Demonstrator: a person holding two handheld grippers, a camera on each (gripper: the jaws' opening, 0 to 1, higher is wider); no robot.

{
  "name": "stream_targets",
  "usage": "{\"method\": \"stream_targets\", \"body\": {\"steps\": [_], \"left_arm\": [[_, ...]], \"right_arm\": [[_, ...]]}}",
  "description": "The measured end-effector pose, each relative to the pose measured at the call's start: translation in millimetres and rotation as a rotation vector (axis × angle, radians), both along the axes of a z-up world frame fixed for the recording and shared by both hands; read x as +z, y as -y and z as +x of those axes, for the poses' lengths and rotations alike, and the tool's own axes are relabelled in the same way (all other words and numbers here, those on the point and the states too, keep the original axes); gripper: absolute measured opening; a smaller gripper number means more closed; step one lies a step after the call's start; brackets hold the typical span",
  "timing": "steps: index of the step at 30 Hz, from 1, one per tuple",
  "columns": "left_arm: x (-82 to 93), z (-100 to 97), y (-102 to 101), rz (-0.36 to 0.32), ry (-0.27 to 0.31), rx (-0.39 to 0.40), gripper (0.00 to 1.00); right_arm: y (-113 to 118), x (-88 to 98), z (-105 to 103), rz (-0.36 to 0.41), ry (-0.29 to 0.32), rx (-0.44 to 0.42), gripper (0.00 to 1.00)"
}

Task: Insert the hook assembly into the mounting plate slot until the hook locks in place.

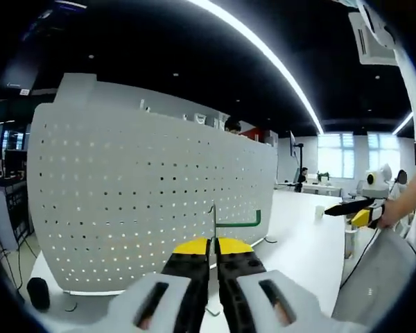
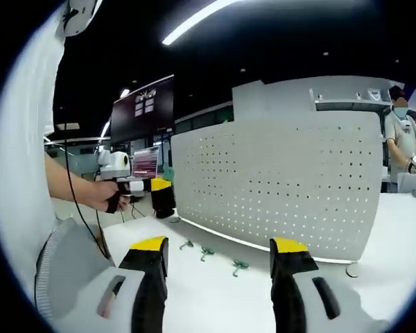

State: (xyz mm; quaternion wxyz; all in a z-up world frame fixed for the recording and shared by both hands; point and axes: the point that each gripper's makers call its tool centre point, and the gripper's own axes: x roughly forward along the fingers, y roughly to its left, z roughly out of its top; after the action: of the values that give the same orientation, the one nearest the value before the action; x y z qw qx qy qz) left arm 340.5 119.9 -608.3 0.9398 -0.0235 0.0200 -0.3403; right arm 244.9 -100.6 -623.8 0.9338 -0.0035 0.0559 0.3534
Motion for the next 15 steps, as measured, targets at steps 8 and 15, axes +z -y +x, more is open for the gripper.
{"method": "stream_targets", "body": {"steps": [8,15], "left_arm": [[1.6,-2.2,4.2,0.002,0.002,-0.003,0.02],[1.2,-5.0,19.0,-0.005,-0.005,-0.019,0.02]], "right_arm": [[-19.7,11.3,6.6,0.030,0.008,0.066,0.49],[-36.8,15.2,10.1,0.045,0.009,0.101,0.47]]}}
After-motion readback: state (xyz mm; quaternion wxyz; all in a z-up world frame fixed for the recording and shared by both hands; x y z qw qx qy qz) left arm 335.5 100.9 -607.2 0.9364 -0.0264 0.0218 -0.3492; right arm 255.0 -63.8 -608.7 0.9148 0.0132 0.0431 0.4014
